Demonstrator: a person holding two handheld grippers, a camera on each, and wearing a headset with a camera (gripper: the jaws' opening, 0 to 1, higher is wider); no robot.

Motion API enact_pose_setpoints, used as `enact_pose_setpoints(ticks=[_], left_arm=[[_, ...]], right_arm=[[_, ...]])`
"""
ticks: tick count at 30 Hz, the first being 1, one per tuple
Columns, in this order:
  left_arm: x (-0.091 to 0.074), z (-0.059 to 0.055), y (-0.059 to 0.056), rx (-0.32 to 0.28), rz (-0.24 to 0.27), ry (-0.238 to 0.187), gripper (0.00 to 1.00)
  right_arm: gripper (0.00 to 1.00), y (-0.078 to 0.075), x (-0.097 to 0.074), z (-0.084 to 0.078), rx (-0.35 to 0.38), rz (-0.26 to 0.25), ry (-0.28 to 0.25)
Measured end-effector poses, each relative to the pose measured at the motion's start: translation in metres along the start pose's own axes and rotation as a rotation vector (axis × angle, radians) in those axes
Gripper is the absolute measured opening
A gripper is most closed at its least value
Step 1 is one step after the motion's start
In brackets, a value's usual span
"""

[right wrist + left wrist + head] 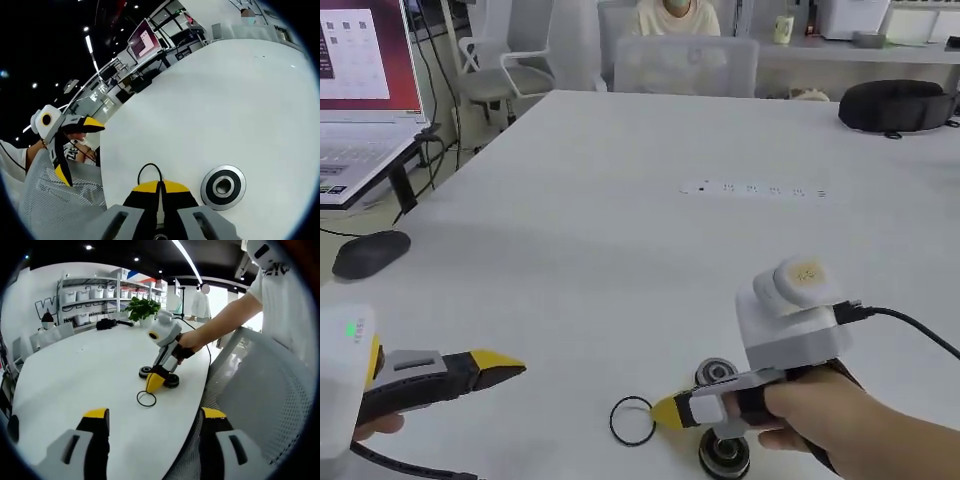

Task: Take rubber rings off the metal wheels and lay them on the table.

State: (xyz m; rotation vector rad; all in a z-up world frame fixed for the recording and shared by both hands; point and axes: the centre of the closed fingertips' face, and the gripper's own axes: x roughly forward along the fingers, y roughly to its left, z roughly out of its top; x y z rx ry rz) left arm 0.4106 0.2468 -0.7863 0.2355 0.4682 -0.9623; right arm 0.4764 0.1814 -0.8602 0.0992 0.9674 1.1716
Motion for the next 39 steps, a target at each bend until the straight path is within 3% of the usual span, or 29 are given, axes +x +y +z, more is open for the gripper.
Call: enact_pose_setpoints(ticks=[20,30,39], left_arm=[[-0.002,0.0,-0.001,0.004,0.009,-0.005,0.7],[-0.003,-0.002,-0.004,0.007,0.008,-0.001,0.7],[-0.003,0.001,-0.003,0.011,0.011,-0.001,0.69]], right_arm=[[0.08,0.005,-0.007,0.002,-0.014,0.007,-0.015],[0.09,0.006,-0.023,0.005,-0.026,0.009,-0.03],[0.09,0.012,-0.05,0.002,-0.052,0.022,-0.046]])
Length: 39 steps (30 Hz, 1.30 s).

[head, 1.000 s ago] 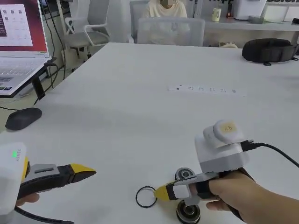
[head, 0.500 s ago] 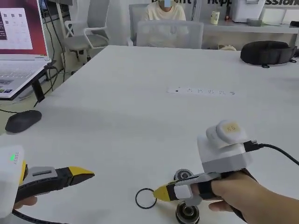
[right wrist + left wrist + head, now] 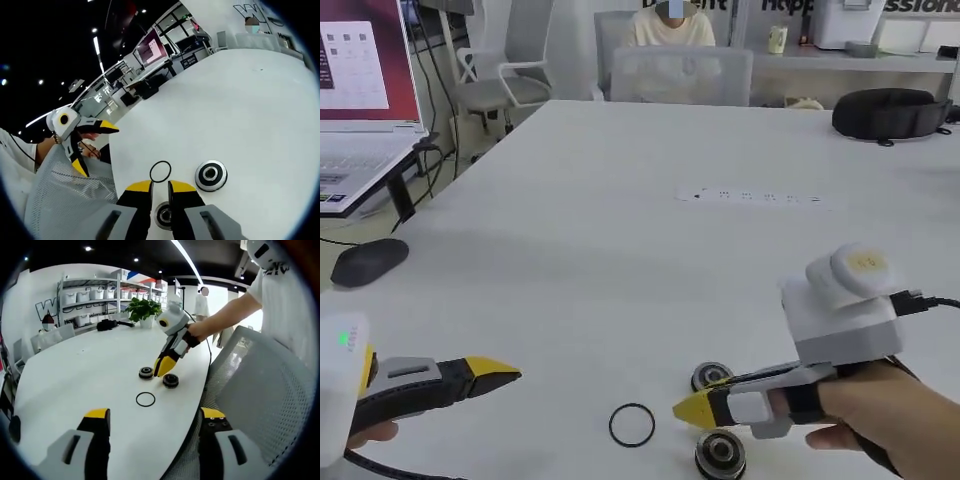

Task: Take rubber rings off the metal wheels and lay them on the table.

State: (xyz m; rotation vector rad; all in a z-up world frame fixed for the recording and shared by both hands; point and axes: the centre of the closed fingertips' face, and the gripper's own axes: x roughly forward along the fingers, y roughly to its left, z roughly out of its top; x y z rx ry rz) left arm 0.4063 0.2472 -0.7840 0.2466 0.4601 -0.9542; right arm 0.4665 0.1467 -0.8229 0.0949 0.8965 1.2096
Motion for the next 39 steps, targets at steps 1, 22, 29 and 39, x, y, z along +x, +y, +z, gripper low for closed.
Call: enact_pose_setpoints(ticks=[1,22,29,39], left_arm=[[0.0,0.0,0.0,0.0,0.0,0.001,0.69],[0.009,0.009,-0.002,0.02,-0.024,0.001,0.69],[0.007,0.017,-0.004,0.03,-0.034,-0.003,0.69],[0.004,0.04,0.0,0.02,-0.027,-0.053,0.64]], right_arm=[[0.09,0.001,-0.004,-0.001,-0.004,0.003,-0.002],[0.15,-0.016,-0.086,-0.009,-0.051,-0.056,-0.109],[0.14,-0.03,-0.098,-0.016,-0.042,-0.103,-0.123],[0.14,-0.038,-0.105,-0.023,0.041,-0.13,-0.193]])
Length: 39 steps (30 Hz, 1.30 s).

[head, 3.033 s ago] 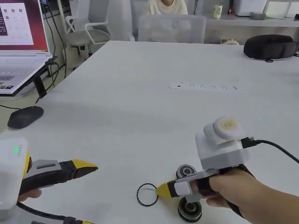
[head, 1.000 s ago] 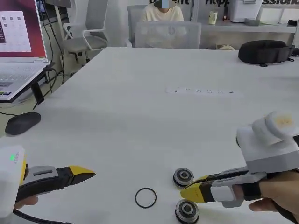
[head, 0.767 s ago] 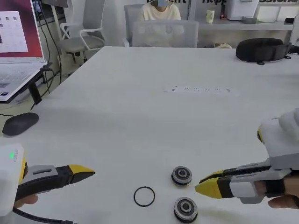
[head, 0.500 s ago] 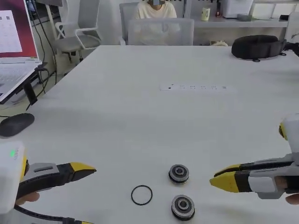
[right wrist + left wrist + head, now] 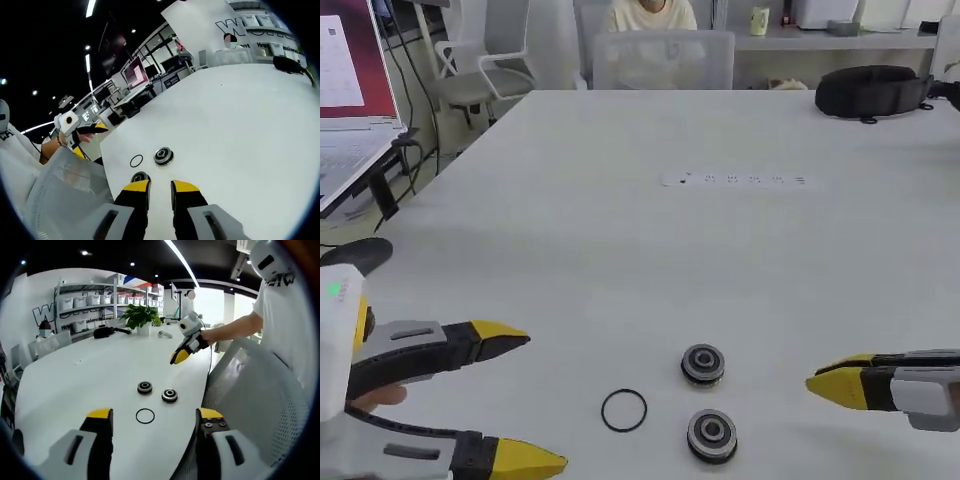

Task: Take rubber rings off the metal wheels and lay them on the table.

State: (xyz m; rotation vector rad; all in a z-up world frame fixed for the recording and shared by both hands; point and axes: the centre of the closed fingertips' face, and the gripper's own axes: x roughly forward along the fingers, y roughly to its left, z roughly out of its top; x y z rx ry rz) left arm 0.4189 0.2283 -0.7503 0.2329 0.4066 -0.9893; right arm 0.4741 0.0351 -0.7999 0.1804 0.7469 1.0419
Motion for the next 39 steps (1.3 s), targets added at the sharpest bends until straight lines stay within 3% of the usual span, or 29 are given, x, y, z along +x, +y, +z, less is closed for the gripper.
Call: enact_pose_setpoints(ticks=[6,17,24,39], left_arm=[[0.005,0.017,-0.003,-0.015,-0.029,-0.035,0.64],[0.015,0.043,-0.005,0.035,-0.057,-0.039,0.62],[0.026,0.057,-0.011,0.104,-0.096,-0.029,0.61],[0.066,0.067,-0.032,0.196,-0.193,0.009,0.56]], right_arm=[[0.14,0.0,0.0,0.003,0.007,-0.001,-0.017],[0.14,0.007,0.009,0.007,0.003,0.033,-0.023],[0.16,0.017,0.018,0.008,-0.022,0.072,-0.018],[0.19,0.031,0.038,-0.011,-0.132,0.114,0.072]])
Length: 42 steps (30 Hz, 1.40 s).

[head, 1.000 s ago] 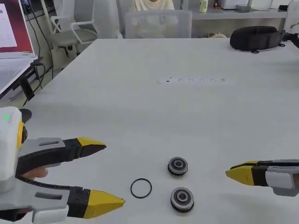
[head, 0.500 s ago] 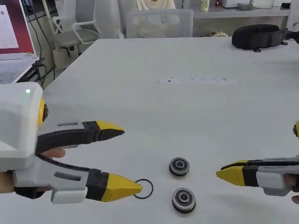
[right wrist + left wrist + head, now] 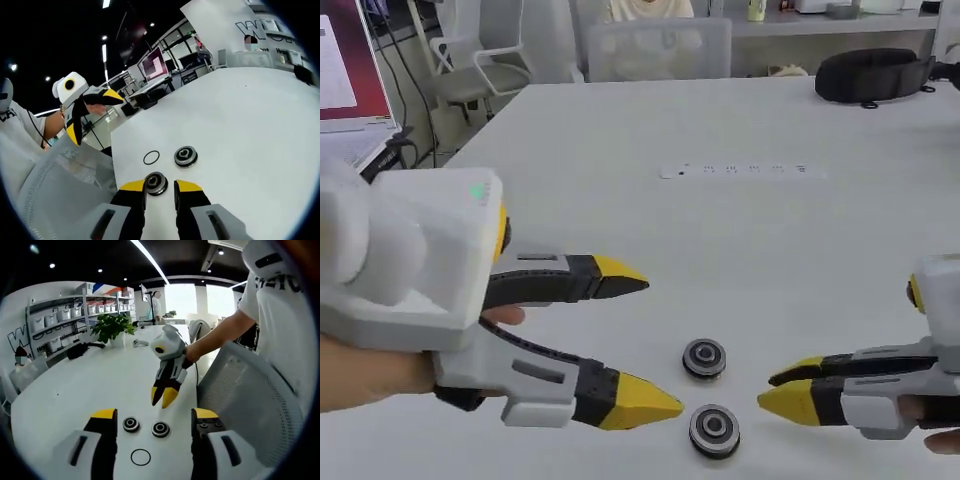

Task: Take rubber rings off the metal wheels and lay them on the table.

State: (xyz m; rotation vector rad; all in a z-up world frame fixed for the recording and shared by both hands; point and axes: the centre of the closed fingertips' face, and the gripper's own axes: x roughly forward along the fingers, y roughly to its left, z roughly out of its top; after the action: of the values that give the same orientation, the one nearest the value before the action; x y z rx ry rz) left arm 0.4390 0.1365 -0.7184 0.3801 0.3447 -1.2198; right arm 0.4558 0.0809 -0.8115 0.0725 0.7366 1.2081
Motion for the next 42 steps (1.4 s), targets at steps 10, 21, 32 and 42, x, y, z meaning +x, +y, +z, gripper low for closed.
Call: enact_pose_setpoints(ticks=[10,21,32,42], left_arm=[[0.03,-0.01,-0.007,0.009,-0.057,0.026,0.52],[0.05,-0.04,-0.008,-0.008,-0.081,0.093,0.48],[0.069,-0.061,-0.015,-0.038,-0.117,0.135,0.45],[0.081,-0.078,-0.021,-0.019,-0.146,0.175,0.36]], right_arm=[[0.19,0.002,0.012,-0.014,-0.047,0.014,0.077],[0.19,0.002,0.026,-0.034,-0.139,0.021,0.183],[0.18,0.004,0.031,-0.041,-0.182,0.023,0.22],[0.18,0.004,0.033,-0.04,-0.206,0.018,0.218]])
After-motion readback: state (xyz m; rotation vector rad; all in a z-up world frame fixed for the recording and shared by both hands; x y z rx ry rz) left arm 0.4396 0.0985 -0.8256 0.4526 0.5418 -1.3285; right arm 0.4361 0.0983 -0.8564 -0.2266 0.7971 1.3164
